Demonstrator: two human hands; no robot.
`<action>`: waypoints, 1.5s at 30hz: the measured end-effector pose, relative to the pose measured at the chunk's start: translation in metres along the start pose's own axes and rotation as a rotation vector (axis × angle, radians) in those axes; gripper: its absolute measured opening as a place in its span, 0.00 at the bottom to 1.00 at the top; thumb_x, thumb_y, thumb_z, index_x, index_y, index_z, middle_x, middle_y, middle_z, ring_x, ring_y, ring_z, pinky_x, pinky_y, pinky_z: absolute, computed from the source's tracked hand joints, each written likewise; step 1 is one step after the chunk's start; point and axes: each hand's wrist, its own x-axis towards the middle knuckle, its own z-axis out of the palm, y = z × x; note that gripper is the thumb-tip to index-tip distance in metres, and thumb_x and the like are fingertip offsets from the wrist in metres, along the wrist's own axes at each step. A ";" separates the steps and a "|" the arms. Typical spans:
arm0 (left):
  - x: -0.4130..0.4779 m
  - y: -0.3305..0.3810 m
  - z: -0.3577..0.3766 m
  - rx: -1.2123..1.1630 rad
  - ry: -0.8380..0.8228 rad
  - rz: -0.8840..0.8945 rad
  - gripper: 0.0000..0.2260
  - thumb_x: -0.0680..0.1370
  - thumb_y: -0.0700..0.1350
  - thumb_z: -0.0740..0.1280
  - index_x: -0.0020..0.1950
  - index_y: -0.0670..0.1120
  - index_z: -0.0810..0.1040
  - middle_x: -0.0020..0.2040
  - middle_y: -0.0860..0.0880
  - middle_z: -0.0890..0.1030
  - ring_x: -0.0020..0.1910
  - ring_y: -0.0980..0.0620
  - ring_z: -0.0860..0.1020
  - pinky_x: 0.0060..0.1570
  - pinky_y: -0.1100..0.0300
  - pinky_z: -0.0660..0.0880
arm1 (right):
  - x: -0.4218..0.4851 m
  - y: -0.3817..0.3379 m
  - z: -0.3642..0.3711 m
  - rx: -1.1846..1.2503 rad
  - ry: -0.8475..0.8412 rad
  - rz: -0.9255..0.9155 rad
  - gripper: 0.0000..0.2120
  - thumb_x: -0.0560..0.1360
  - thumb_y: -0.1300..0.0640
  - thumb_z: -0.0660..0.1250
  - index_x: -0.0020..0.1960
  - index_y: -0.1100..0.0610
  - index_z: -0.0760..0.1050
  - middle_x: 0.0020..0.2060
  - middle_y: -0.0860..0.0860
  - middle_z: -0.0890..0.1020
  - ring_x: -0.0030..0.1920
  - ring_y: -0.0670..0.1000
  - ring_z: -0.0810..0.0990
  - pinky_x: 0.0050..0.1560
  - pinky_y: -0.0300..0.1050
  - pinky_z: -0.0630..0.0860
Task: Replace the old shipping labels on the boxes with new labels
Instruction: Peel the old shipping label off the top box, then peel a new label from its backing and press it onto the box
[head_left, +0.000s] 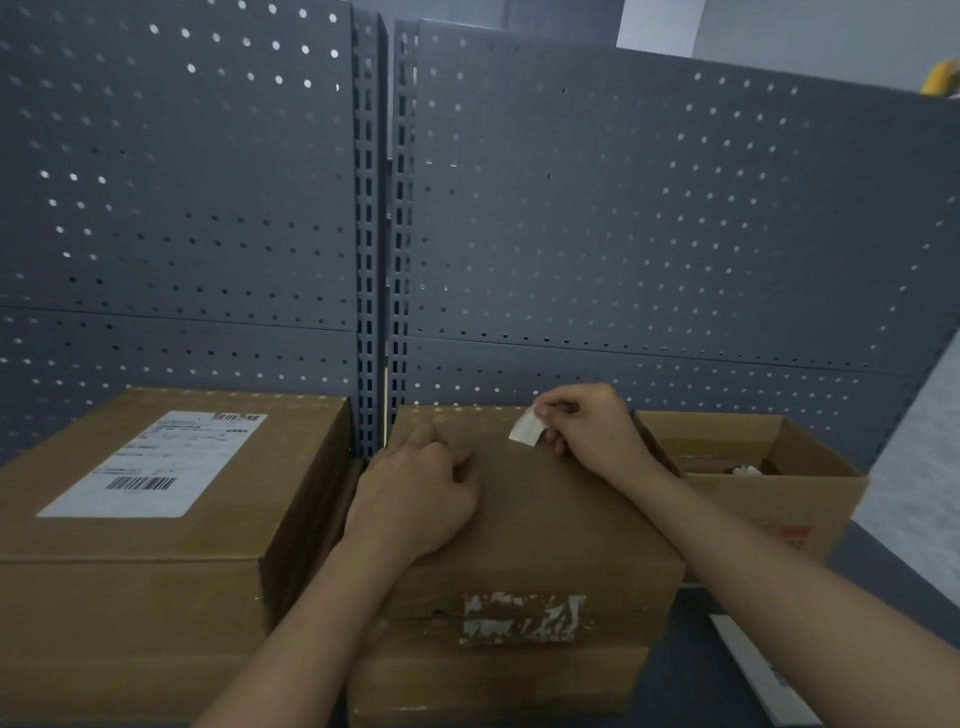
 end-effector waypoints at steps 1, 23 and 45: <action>0.000 0.001 0.000 -0.003 0.004 0.001 0.20 0.81 0.57 0.58 0.73 0.57 0.71 0.67 0.53 0.71 0.64 0.49 0.72 0.63 0.49 0.72 | 0.000 0.000 0.000 0.025 0.009 0.006 0.07 0.78 0.60 0.68 0.54 0.57 0.82 0.31 0.49 0.82 0.26 0.43 0.78 0.34 0.36 0.74; -0.004 0.006 -0.004 0.046 0.155 0.050 0.16 0.78 0.58 0.65 0.64 0.55 0.78 0.57 0.54 0.81 0.56 0.52 0.78 0.61 0.50 0.75 | -0.029 0.011 -0.070 -0.149 0.269 -0.011 0.03 0.78 0.55 0.69 0.48 0.52 0.82 0.40 0.43 0.83 0.43 0.39 0.80 0.42 0.28 0.72; -0.041 0.234 0.107 -0.035 -0.111 0.500 0.08 0.79 0.50 0.63 0.52 0.50 0.80 0.53 0.52 0.78 0.51 0.49 0.78 0.49 0.51 0.78 | -0.076 0.128 -0.201 -0.469 0.225 0.214 0.09 0.74 0.55 0.72 0.40 0.60 0.82 0.39 0.54 0.84 0.44 0.53 0.81 0.48 0.47 0.77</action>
